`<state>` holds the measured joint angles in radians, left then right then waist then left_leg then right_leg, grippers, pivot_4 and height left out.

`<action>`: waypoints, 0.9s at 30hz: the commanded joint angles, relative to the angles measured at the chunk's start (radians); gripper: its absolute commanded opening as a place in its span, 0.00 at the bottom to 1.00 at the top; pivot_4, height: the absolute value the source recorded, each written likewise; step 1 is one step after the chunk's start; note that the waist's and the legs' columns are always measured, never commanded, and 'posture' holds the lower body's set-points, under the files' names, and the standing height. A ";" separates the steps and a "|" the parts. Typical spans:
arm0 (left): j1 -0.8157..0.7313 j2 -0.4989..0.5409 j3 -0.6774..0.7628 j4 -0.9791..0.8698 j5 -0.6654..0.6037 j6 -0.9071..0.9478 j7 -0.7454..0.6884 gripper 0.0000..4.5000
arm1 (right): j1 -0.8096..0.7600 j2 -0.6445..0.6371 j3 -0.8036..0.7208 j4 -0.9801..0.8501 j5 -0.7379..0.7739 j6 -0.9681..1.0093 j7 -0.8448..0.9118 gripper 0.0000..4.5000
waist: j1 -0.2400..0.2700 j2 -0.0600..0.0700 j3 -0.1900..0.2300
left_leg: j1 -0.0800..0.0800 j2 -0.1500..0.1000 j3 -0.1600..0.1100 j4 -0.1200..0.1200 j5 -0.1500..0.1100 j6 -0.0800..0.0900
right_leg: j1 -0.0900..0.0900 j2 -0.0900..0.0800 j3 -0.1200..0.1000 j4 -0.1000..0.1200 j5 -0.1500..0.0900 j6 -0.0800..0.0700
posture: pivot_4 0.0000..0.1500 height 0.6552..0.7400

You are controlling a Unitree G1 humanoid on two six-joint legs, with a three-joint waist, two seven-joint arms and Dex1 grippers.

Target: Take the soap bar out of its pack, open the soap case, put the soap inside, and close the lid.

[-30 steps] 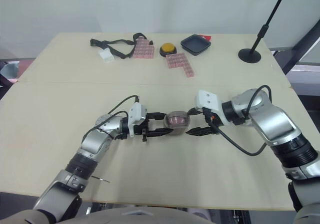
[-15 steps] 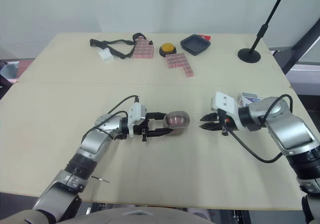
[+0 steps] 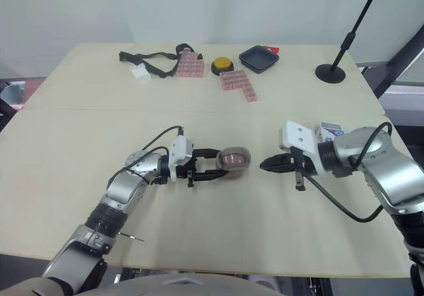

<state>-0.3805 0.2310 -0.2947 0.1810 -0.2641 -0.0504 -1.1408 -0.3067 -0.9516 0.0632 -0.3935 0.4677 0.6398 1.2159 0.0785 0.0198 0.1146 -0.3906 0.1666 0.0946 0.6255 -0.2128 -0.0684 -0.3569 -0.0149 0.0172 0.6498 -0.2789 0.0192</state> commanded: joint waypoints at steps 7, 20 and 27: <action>0.003 0.008 0.002 -0.021 0.000 0.000 0.003 0.42 | -0.033 0.018 -0.005 -0.016 0.026 0.007 -0.018 0.01 | 0.000 0.000 0.000 | 0.000 0.000 0.000 0.000 0.000 0.000 | 0.000 0.000 0.000 0.000 0.000 0.000 | 1.00 1.00; 0.004 0.006 0.001 -0.016 0.003 -0.007 0.005 0.42 | -0.059 0.046 0.002 -0.032 0.050 0.038 -0.031 0.01 | 0.001 0.000 0.000 | 0.000 0.000 0.000 0.000 0.000 0.000 | 0.000 0.000 0.000 0.000 0.000 0.000 | 1.00 1.00; 0.003 0.006 0.002 -0.012 0.002 -0.008 0.003 0.42 | -0.074 0.054 0.007 -0.028 0.046 0.037 -0.036 0.01 | 0.001 0.000 0.000 | 0.000 0.000 0.000 0.000 0.000 0.000 | 0.000 0.000 0.000 0.000 0.000 0.000 | 1.00 1.00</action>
<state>-0.3799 0.2299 -0.2949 0.1806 -0.2633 -0.0513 -1.1392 -0.3573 -0.8978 0.0747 -0.4013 0.4976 0.6811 1.1807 0.0792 0.0199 0.1146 -0.3907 0.1666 0.0946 0.6255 -0.2128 -0.0686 -0.3569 -0.0149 0.0171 0.6496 -0.2789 0.0192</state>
